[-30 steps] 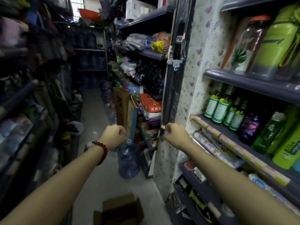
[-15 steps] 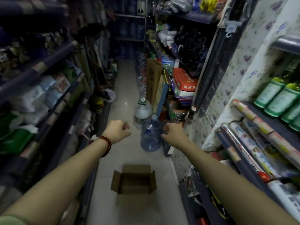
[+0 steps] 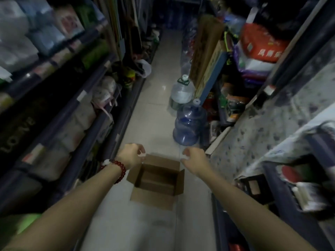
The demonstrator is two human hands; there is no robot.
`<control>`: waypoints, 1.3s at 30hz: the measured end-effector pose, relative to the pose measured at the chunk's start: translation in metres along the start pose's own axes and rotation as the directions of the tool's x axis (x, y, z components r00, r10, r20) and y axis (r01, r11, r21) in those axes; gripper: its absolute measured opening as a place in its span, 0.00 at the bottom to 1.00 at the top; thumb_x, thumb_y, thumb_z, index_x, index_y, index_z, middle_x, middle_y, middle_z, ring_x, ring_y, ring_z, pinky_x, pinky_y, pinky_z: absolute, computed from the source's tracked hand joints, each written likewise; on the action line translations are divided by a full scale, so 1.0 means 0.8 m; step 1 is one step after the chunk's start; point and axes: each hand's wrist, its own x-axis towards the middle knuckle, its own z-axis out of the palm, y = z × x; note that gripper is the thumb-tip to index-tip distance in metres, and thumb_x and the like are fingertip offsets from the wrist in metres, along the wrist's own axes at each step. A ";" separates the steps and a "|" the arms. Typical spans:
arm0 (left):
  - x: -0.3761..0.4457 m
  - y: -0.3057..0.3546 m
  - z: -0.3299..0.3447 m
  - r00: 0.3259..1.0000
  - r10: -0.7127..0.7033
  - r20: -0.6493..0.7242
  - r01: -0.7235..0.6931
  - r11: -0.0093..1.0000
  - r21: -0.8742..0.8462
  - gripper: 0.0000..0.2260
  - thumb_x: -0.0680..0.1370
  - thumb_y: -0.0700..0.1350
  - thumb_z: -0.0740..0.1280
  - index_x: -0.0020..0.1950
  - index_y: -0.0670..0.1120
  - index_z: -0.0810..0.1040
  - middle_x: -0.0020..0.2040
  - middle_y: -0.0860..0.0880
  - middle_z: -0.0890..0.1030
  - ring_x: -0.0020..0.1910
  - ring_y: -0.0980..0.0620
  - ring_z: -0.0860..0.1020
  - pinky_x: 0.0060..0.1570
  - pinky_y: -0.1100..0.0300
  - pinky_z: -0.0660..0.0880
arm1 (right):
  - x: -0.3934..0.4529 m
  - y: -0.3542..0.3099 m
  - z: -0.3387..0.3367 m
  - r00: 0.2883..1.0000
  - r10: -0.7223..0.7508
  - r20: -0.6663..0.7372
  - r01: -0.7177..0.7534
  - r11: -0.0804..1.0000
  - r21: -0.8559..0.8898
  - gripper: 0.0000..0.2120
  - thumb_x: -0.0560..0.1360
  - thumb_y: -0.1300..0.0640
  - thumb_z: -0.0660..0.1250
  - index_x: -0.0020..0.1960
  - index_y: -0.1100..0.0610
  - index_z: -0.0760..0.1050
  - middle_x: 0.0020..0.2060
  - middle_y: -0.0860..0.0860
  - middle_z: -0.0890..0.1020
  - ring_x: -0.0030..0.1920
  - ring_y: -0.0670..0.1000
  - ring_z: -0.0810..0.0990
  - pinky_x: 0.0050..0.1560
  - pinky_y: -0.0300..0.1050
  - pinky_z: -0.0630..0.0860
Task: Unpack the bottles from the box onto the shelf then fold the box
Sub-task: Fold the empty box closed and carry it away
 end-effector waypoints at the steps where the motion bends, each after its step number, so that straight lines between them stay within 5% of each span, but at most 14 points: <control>1: 0.010 -0.016 0.026 1.000 -0.017 0.011 0.017 1.000 0.001 0.12 0.75 0.48 0.68 0.57 0.46 0.78 0.55 0.47 0.80 0.52 0.50 0.78 0.50 0.60 0.74 | 0.007 0.014 0.029 1.000 0.008 0.028 -0.008 1.000 0.005 0.13 0.74 0.55 0.67 0.57 0.56 0.76 0.54 0.54 0.78 0.54 0.55 0.78 0.53 0.46 0.77; 9: 0.098 -0.134 0.207 0.999 -0.025 0.047 0.024 0.999 0.025 0.08 0.76 0.44 0.66 0.51 0.43 0.79 0.51 0.45 0.81 0.50 0.48 0.79 0.52 0.52 0.78 | 0.080 0.119 0.236 0.991 0.021 0.132 -0.022 1.000 0.002 0.09 0.74 0.56 0.67 0.53 0.57 0.77 0.47 0.54 0.80 0.49 0.55 0.79 0.47 0.43 0.75; 16: 0.178 -0.222 0.340 0.999 -0.040 -0.023 0.040 0.999 -0.003 0.13 0.76 0.46 0.67 0.59 0.45 0.76 0.55 0.47 0.79 0.53 0.51 0.78 0.54 0.57 0.77 | 0.143 0.199 0.384 0.992 -0.007 0.126 0.013 0.999 -0.042 0.07 0.76 0.60 0.64 0.52 0.56 0.77 0.48 0.51 0.81 0.47 0.51 0.79 0.48 0.44 0.78; 24: 0.249 -0.299 0.458 0.998 0.045 -0.037 -0.042 0.997 0.072 0.13 0.77 0.47 0.66 0.61 0.48 0.75 0.58 0.48 0.77 0.53 0.52 0.76 0.51 0.61 0.74 | 0.197 0.240 0.533 0.995 -0.047 0.089 0.038 0.994 0.105 0.04 0.76 0.57 0.67 0.43 0.51 0.73 0.39 0.45 0.76 0.38 0.41 0.75 0.34 0.31 0.68; 33: 0.289 -0.339 0.469 0.982 0.059 -0.182 -0.032 0.989 0.145 0.19 0.78 0.52 0.64 0.66 0.47 0.71 0.63 0.46 0.73 0.59 0.47 0.74 0.56 0.55 0.75 | 0.200 0.254 0.568 0.997 -0.059 0.056 0.048 0.982 0.181 0.10 0.77 0.56 0.65 0.40 0.44 0.70 0.39 0.42 0.76 0.40 0.40 0.76 0.35 0.32 0.69; 39: 0.308 -0.364 0.462 0.934 -0.057 -0.353 0.039 0.998 -0.058 0.31 0.78 0.55 0.62 0.76 0.45 0.56 0.78 0.45 0.55 0.76 0.45 0.57 0.74 0.50 0.59 | 0.211 0.266 0.558 0.997 -0.073 0.033 0.069 0.991 0.119 0.05 0.77 0.57 0.66 0.52 0.50 0.75 0.46 0.43 0.77 0.47 0.42 0.77 0.47 0.36 0.76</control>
